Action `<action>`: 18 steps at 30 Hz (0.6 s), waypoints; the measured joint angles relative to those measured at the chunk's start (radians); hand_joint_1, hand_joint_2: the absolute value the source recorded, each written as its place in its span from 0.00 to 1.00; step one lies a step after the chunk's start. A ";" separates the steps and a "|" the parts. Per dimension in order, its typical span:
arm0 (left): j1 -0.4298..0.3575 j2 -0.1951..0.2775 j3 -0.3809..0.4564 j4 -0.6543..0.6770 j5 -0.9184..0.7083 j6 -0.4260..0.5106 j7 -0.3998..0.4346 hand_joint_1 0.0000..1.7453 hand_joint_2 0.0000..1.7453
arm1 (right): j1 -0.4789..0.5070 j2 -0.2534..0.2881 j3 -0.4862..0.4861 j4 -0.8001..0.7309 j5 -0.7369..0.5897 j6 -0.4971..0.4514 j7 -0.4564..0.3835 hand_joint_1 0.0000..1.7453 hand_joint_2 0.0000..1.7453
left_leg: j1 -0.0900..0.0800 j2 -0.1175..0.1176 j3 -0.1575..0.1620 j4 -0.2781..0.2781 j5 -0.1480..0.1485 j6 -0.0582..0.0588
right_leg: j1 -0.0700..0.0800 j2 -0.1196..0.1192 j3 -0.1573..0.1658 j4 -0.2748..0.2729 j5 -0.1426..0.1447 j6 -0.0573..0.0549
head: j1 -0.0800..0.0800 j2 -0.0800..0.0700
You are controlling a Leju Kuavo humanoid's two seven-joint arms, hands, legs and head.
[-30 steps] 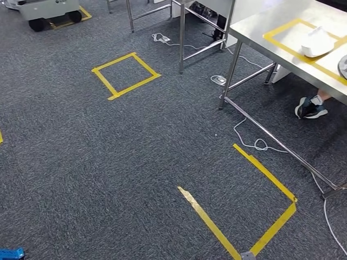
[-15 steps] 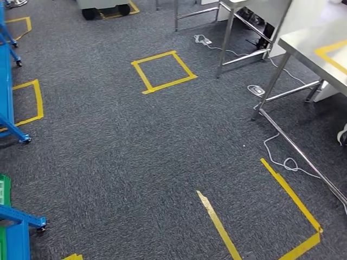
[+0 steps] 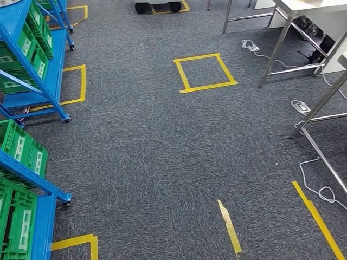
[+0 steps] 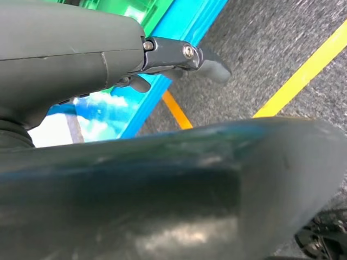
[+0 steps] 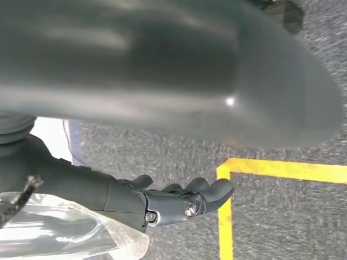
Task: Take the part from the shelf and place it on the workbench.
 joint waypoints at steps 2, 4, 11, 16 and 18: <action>0.002 0.001 0.000 0.007 0.000 0.002 0.000 0.00 0.00 | -0.002 0.000 0.002 0.000 0.003 0.000 0.000 0.00 0.00 | 0.002 0.002 -0.007 0.004 -0.001 -0.013 | -0.001 -0.025 0.006 -0.009 0.005 -0.008 | 0.000 0.000; 0.001 0.002 0.000 0.013 -0.001 0.002 0.000 0.00 0.00 | -0.001 0.001 0.004 -0.001 0.006 -0.002 0.000 0.00 0.00 | -0.002 0.056 -0.032 0.060 -0.038 -0.021 | -0.002 -0.054 0.012 -0.020 0.011 -0.018 | -0.005 0.000; -0.004 0.005 0.000 0.025 -0.002 0.007 0.005 0.00 0.00 | 0.000 0.001 0.008 -0.001 0.016 -0.004 0.001 0.00 0.00 | -0.002 0.145 -0.050 0.146 -0.054 -0.025 | 0.009 -0.161 0.022 -0.020 0.002 -0.024 | -0.009 0.000; -0.009 0.009 0.000 0.029 -0.002 0.012 0.008 0.00 0.00 | -0.003 0.001 0.014 -0.001 0.018 -0.006 0.001 0.00 0.00 | -0.021 0.193 0.027 -0.012 -0.013 0.003 | 0.018 -0.217 0.032 -0.019 -0.011 -0.007 | -0.008 0.000; -0.006 0.009 0.001 0.031 -0.002 0.015 0.010 0.00 0.00 | -0.008 0.001 0.017 -0.002 0.019 -0.006 -0.001 0.00 0.00 | -0.017 0.173 0.029 -0.022 -0.006 0.014 | 0.015 -0.196 0.027 -0.004 -0.028 0.003 | -0.008 0.000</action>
